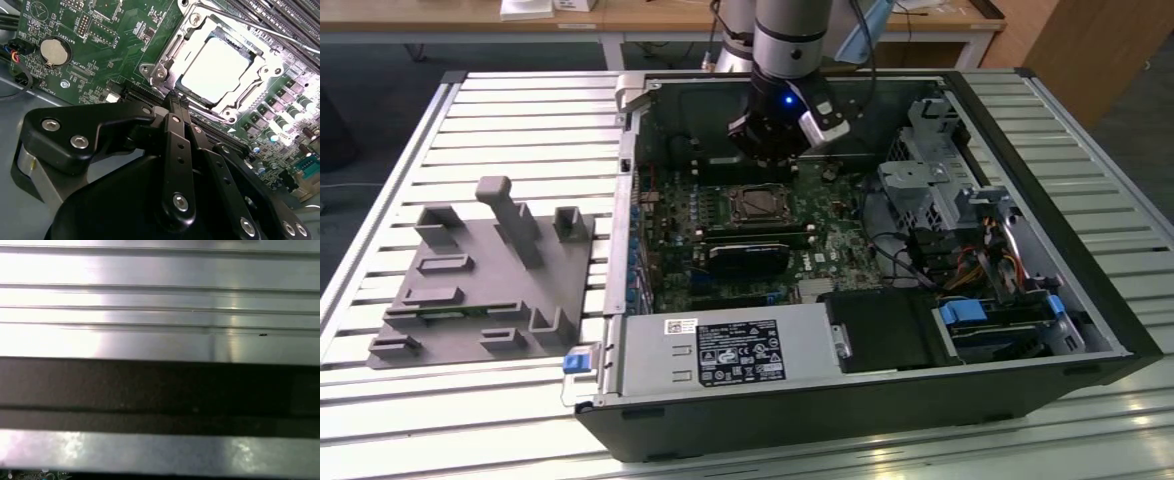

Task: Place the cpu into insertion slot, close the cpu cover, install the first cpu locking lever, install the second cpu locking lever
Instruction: 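Install the second cpu locking lever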

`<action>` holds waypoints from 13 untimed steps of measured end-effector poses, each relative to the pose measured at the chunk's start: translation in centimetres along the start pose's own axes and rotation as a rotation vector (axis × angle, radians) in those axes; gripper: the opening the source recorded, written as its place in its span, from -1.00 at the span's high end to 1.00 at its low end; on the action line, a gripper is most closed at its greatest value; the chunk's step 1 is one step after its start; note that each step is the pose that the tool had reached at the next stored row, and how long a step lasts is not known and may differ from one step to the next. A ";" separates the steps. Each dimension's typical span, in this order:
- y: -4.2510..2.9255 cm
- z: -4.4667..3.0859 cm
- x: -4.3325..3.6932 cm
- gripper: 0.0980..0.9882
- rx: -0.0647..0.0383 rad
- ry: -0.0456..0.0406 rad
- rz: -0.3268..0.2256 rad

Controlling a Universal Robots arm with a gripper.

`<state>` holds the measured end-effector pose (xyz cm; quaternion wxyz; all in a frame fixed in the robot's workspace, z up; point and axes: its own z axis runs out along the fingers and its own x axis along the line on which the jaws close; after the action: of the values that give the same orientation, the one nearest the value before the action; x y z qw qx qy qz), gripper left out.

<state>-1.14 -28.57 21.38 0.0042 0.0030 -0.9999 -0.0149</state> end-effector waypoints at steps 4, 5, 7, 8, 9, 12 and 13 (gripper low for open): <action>-0.17 0.00 0.00 0.98 0.000 0.0000 0.000; -0.23 0.00 0.00 0.98 0.000 0.0000 0.000; -0.34 -0.01 0.00 0.98 0.000 0.0000 0.000; -0.42 -0.01 0.00 0.98 0.000 0.0000 0.000; -0.50 -0.01 0.00 0.98 0.000 0.0000 0.000; -0.77 -0.02 0.00 0.98 0.000 0.0000 0.000; -0.86 -0.03 0.01 0.98 0.000 0.0000 0.000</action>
<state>-1.14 -29.44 21.38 0.0042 0.0030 -0.9999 -0.0149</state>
